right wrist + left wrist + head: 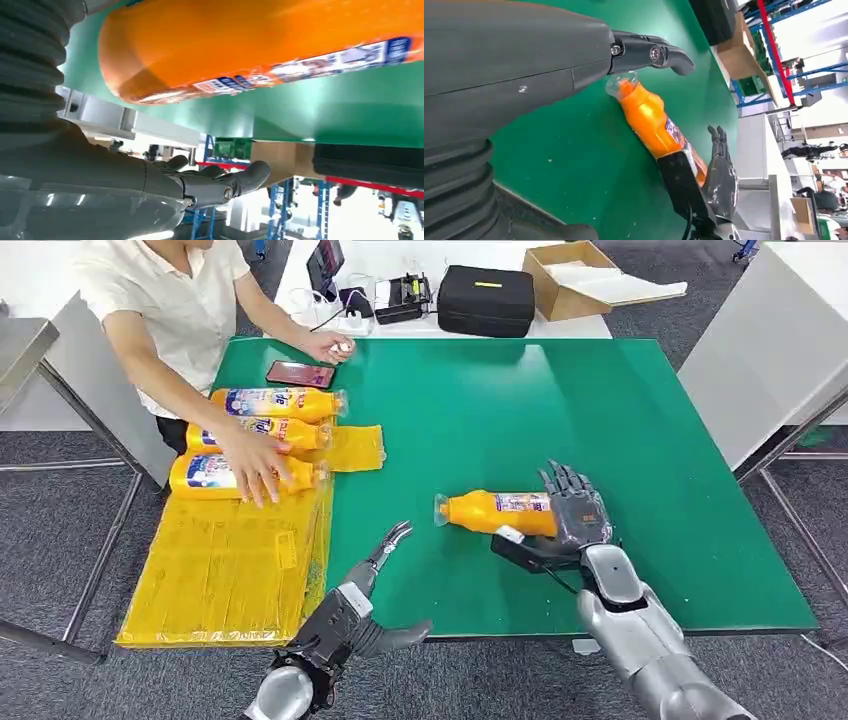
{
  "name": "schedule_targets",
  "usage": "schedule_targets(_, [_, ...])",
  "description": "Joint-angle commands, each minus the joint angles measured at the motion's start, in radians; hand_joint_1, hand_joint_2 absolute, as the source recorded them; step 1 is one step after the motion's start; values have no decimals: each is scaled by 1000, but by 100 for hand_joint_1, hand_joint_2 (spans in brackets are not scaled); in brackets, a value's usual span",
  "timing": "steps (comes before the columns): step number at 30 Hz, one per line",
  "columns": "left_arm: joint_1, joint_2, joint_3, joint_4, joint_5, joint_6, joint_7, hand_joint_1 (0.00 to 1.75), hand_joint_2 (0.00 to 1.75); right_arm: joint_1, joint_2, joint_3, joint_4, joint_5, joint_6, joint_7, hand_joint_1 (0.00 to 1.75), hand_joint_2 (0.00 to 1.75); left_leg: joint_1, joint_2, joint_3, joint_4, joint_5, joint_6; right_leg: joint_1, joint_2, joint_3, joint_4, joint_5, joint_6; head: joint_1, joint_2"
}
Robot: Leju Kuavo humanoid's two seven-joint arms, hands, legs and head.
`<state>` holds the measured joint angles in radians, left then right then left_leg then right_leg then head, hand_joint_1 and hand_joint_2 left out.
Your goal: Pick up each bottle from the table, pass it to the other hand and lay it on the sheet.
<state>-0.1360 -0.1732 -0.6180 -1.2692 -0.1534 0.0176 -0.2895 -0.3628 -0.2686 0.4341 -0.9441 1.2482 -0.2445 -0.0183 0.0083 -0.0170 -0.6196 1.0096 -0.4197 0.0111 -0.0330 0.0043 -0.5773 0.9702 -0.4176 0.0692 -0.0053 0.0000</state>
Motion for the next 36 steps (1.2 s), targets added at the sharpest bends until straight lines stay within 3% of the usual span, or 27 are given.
schedule_targets(1, [-31, 13, -13, 53, 4, -2, 6, 0, 175, -92, 27, 48, 182, -62, 150, 32, 0, 175, 0, 3, 3, 0, -1, 0, 1, 2, 3, -1, 0, -3, 0, 0])
schedule_targets(5, [-42, 7, -13, 77, 7, -9, 13, 0, 175, -136, 33, 67, 269, -89, 236, 41, 0, 175, 0, 3, 3, -1, -1, 0, 1, 2, 2, -1, 0, -3, 0, 0])
schedule_targets(15, [-48, -1, -23, 97, 8, -16, 14, 0, 175, -152, 34, 86, 328, -105, 261, 47, 0, 175, 1, 2, 7, -1, 0, 0, 2, 0, 6, -2, 0, -3, 0, 0])
schedule_targets(16, [-49, -1, -23, 96, 11, -19, 12, 0, 175, -155, 32, 93, 330, -104, 262, 43, 17, 175, 1, 2, 8, 0, 0, 0, 2, 0, 7, -2, 0, -4, 0, 0])
schedule_targets(17, [-50, -2, -22, 95, 14, -20, 12, 0, 175, -158, 28, 97, 329, -108, 264, 35, 120, 175, 1, 2, 7, -1, 0, 0, 2, 0, 7, -2, 1, -3, 0, 0])
schedule_targets(18, [-51, -2, -21, 96, 16, -21, 11, 0, 175, -160, 25, 98, 331, -110, 266, 31, 159, 175, 1, 2, 7, 0, 0, 0, 1, 0, 6, -1, 1, -2, 0, 0])
schedule_targets(19, [-52, -2, -21, 97, 17, -22, 11, 0, 175, -162, 24, 100, 333, -112, 271, 29, 175, 175, 1, 2, 8, -1, 0, 0, 2, 0, 7, -2, 1, -3, 0, 0])
schedule_targets(24, [-61, -2, -28, 107, 19, -28, 9, 0, 175, -162, 19, 108, 338, -146, 306, -10, 175, 175, 1, 0, 7, 0, 2, 2, 1, -1, 6, -2, 2, -1, 0, 0])
schedule_targets(29, [-96, -5, -43, 151, 45, -46, -17, 0, 175, -147, -45, 97, 294, -359, 457, -184, 175, 175, 1, -1, 7, -1, 2, 2, 1, -2, 7, -2, 2, -1, 0, 0])
schedule_targets(36, [-83, -35, -22, 144, 121, -8, -51, 0, 175, -61, -127, 108, 132, -583, 484, -263, 175, 175, 2, -3, 9, -1, 2, 2, 2, -5, 9, -3, 1, -2, 0, 0])
